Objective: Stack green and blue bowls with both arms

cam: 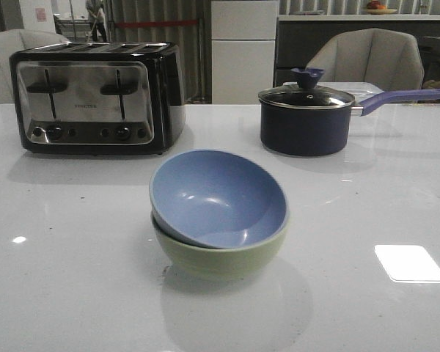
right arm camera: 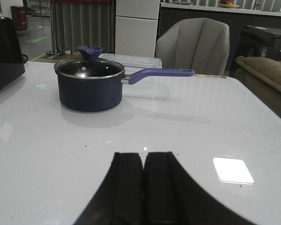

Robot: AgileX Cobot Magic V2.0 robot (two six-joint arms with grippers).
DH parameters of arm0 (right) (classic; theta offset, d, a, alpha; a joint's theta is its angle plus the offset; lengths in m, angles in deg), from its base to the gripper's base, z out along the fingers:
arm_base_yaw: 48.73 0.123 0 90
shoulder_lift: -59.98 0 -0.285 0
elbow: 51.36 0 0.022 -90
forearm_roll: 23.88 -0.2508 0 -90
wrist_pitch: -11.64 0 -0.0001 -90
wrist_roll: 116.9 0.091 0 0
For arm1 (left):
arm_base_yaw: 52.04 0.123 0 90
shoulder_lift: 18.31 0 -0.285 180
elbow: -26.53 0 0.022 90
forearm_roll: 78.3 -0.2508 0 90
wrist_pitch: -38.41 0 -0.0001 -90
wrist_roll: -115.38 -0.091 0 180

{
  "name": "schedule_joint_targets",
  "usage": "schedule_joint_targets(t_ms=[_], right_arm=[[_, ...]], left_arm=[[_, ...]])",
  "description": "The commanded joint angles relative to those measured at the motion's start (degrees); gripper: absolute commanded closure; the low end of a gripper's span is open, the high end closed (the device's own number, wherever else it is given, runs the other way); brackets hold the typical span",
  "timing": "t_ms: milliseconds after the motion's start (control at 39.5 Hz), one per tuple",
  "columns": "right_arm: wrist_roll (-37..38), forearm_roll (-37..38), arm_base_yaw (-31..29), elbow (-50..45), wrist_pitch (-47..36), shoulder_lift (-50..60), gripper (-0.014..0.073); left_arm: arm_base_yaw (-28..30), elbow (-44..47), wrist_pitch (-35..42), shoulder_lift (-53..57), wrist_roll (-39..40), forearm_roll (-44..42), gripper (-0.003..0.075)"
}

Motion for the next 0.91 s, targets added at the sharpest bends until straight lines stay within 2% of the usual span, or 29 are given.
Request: schedule_joint_targets(t_ms=[0, 202, 329, 885], right_arm=[[-0.4, -0.5, -0.3, 0.3, -5.9, 1.1, 0.0558], [0.7, 1.0, -0.3, 0.3, -6.6, 1.1, 0.0558], [9.2, 11.1, 0.1, 0.3, -8.5, 1.1, 0.0558], [10.3, 11.1, 2.1, 0.3, -8.5, 1.1, 0.0558]], left_arm=[[-0.3, 0.3, 5.1, 0.9, 0.6, 0.1, 0.0622], [-0.3, 0.3, 5.1, 0.9, 0.6, 0.1, 0.0622], [-0.3, 0.3, 5.1, 0.9, 0.6, 0.1, 0.0622], [-0.3, 0.3, 5.1, 0.9, 0.6, 0.1, 0.0622]])
